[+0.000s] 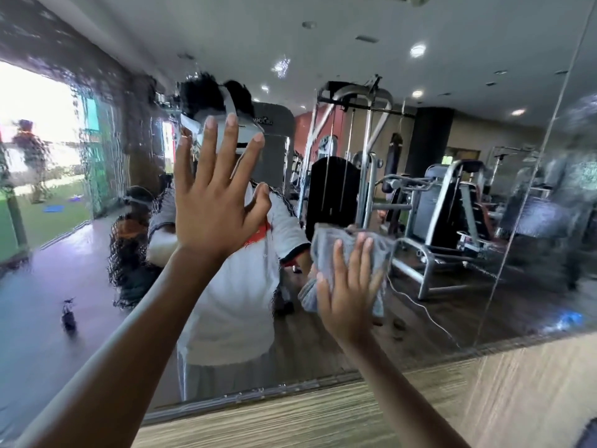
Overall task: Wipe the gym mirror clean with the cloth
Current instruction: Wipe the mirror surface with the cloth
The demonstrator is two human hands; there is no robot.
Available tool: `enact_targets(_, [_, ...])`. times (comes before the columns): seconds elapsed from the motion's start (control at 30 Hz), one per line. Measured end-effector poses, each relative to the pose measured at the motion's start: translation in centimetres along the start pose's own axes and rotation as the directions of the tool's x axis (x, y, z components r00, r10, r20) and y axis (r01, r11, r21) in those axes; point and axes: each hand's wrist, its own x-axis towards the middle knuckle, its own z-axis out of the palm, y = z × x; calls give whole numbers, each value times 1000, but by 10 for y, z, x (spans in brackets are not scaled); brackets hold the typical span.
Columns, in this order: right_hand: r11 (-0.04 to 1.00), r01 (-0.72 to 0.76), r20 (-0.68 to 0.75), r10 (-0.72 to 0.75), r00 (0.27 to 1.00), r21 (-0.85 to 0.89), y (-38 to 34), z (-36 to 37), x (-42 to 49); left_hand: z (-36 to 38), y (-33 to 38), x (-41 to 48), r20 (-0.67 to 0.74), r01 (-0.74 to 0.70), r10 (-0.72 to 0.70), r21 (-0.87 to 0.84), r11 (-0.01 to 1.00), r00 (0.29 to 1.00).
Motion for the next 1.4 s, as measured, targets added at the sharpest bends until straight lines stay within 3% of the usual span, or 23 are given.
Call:
enact_targets(0.1, [942, 334, 98, -329, 939, -34, 33, 2, -59, 0, -1, -25, -18, 11, -11, 4, 1000, 1000])
enact_targets(0.17, [939, 339, 110, -331, 937, -59, 61, -3, -69, 0, 0, -48, -18, -7, 8, 35, 999, 1000])
enact_targets(0.27, [997, -39, 24, 41, 999, -73, 65, -8, -40, 1, 6, -61, -31, 5, -4, 45, 999, 1000])
enact_targets(0.33, [960, -281, -38, 281, 959, -11, 43, -8, -12, 3, 6, -59, -24, 9, -8, 39, 999, 1000])
enact_targets(0.37, [952, -306, -46, 306, 951, 20, 31, -6, -5, 2, 5, -59, -23, 6, -5, 37, 999, 1000])
enact_targets(0.4, [964, -262, -39, 264, 964, 33, 20, -4, -5, 2, 3, -61, -25, 2, -1, 32, 999, 1000])
enact_targets(0.47, [999, -43, 12, 43, 999, 5, 14, 1, -26, 3, 1, -63, -28, -3, 4, 29, 1000, 1000])
enact_targets(0.57, [936, 350, 117, -343, 932, -37, 43, 1, -68, 1, -1, -61, -22, -9, 10, 26, 1000, 1000])
enact_targets(0.63, [916, 395, 138, -382, 914, -76, 70, -3, -79, 1, 2, -68, -26, 2, -2, 14, 1000, 1000])
enact_targets(0.67, [947, 307, 118, -295, 948, -93, 78, -5, -77, 2, 4, -76, -27, 8, -8, 10, 1000, 1000])
enact_targets(0.73, [996, -45, 24, 47, 999, -77, 72, -7, -58, 4, 14, -99, -12, 13, -13, 13, 1000, 1000])
enact_targets(0.77, [980, -198, -21, 198, 980, -34, 60, -4, -46, 5, 19, -109, -1, 13, -13, 13, 1000, 1000])
enact_targets(0.8, [968, -252, -38, 253, 967, 13, 44, -2, -38, 6, 22, -116, 5, 12, -12, 10, 1000, 1000])
enact_targets(0.83, [981, -192, -30, 193, 981, 33, 29, 0, -36, 7, 23, -119, 4, 12, -12, 2, 1000, 1000])
enact_targets(0.9, [995, 101, 33, -102, 994, 27, 13, 4, -56, 7, 22, -119, 3, -2, 2, -13, 1000, 1000])
enact_targets(0.97, [944, 326, 113, -329, 937, 44, 30, 6, -86, 6, 20, -120, 8, -11, 11, -17, 1000, 1000])
enact_targets(1.03, [926, 376, 139, -375, 916, 22, 57, 2, -104, 5, 21, -120, 10, -9, 9, -16, 1000, 1000])
enact_targets(1.07, [945, 328, 137, -323, 936, -13, 67, 0, -105, 5, 22, -120, 13, -8, 8, -11, 1000, 1000])
enact_targets(1.13, [997, 63, 59, -59, 997, -52, 79, -2, -93, 6, 24, -120, 19, -3, 3, 5, 1000, 1000])
enact_targets(1.2, [960, -281, -43, 281, 959, 15, 68, -1, -67, 7, 24, -120, 16, -3, 3, 19, 1000, 1000])
enact_targets(1.27, [905, -415, -70, 421, 904, 94, 42, 4, -50, 7, 25, -120, 13, -4, 4, 19, 1000, 1000])
enact_targets(1.33, [966, -247, -10, 248, 969, 82, 20, 8, -68, 8, 24, -121, 13, -13, 13, 11, 1000, 1000])
enact_targets(1.4, [992, 124, 114, -127, 985, 30, 25, 9, -107, 8, 21, -122, 26, -30, 30, 5, 1000, 999])
